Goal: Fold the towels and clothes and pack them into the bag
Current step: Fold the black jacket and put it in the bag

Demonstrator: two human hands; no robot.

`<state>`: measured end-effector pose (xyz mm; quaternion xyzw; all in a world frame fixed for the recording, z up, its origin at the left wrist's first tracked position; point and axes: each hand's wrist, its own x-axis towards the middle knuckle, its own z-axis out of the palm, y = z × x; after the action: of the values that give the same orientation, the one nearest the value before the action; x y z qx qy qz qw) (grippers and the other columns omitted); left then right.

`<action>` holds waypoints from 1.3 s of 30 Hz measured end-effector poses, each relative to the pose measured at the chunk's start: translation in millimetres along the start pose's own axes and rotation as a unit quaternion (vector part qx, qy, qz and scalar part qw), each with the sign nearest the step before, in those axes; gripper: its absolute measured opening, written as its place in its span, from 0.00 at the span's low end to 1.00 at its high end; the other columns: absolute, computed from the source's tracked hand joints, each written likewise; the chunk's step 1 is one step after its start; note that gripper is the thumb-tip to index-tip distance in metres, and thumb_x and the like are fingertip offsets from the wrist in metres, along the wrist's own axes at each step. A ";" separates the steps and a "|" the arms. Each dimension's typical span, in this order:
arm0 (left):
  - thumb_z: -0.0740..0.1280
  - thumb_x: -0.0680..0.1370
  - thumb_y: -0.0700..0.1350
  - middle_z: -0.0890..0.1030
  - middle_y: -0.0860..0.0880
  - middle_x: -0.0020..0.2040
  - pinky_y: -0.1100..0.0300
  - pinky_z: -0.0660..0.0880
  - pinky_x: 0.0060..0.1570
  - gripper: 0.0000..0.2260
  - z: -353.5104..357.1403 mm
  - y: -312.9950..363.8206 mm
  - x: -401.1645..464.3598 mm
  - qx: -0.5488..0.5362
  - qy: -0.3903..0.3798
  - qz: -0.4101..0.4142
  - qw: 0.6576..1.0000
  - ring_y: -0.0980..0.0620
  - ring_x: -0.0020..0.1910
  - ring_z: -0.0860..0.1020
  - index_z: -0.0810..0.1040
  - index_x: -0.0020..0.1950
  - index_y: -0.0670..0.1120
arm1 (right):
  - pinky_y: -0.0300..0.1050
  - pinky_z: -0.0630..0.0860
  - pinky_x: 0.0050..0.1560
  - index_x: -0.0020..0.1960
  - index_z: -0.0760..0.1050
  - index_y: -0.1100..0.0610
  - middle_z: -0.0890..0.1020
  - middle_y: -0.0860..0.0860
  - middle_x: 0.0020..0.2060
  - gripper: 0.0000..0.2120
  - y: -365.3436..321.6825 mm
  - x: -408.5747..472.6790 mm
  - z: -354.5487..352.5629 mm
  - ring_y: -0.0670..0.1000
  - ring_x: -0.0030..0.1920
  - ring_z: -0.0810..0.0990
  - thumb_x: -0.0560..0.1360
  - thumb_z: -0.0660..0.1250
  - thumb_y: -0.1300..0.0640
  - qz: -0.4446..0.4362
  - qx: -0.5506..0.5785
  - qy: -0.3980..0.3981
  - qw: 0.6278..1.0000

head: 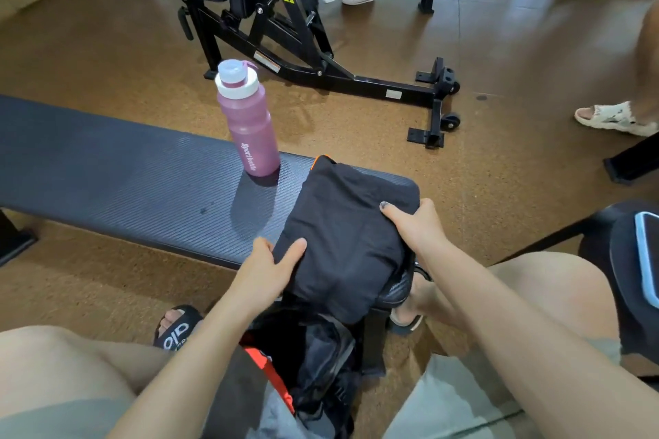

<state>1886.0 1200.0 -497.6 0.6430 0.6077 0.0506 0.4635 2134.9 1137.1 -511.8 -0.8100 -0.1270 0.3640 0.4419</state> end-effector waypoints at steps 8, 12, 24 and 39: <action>0.67 0.73 0.69 0.74 0.46 0.60 0.48 0.72 0.64 0.31 25.0 -12.9 -19.5 -0.144 0.081 -0.068 0.984 0.44 0.59 0.76 0.65 0.65 0.50 | 0.59 0.71 0.69 0.70 0.66 0.49 0.78 0.48 0.63 0.33 -1.0 3.4 5.7 0.54 0.63 0.78 0.71 0.75 0.43 -0.044 0.022 0.009 0.999; 0.66 0.78 0.61 0.82 0.43 0.53 0.48 0.74 0.56 0.21 18.1 -3.5 -14.9 0.045 0.075 0.021 0.996 0.39 0.56 0.79 0.68 0.58 0.45 | 0.54 0.74 0.67 0.72 0.67 0.50 0.78 0.47 0.62 0.27 -9.3 5.2 4.7 0.52 0.62 0.77 0.76 0.72 0.50 -0.096 0.029 0.000 0.995; 0.51 0.82 0.54 0.53 0.44 0.83 0.43 0.52 0.78 0.27 17.8 64.5 33.3 0.372 0.149 0.401 0.824 0.43 0.81 0.54 0.55 0.82 0.57 | 0.55 0.64 0.71 0.83 0.45 0.56 0.58 0.60 0.78 0.34 -26.5 8.0 25.2 0.61 0.75 0.63 0.84 0.58 0.46 -0.157 -0.279 0.033 0.947; 0.49 0.84 0.60 0.43 0.50 0.84 0.49 0.43 0.80 0.29 38.6 49.5 107.6 0.359 0.031 0.252 0.898 0.51 0.82 0.41 0.48 0.84 0.55 | 0.58 0.46 0.81 0.83 0.50 0.49 0.49 0.50 0.83 0.31 34.1 -15.3 36.3 0.52 0.83 0.44 0.83 0.44 0.38 -0.350 -0.421 0.010 0.837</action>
<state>1974.3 1276.8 -540.5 0.8954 0.4163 -0.0353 0.1538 2094.8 1132.0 -544.6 -0.8230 -0.5383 0.0891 0.1578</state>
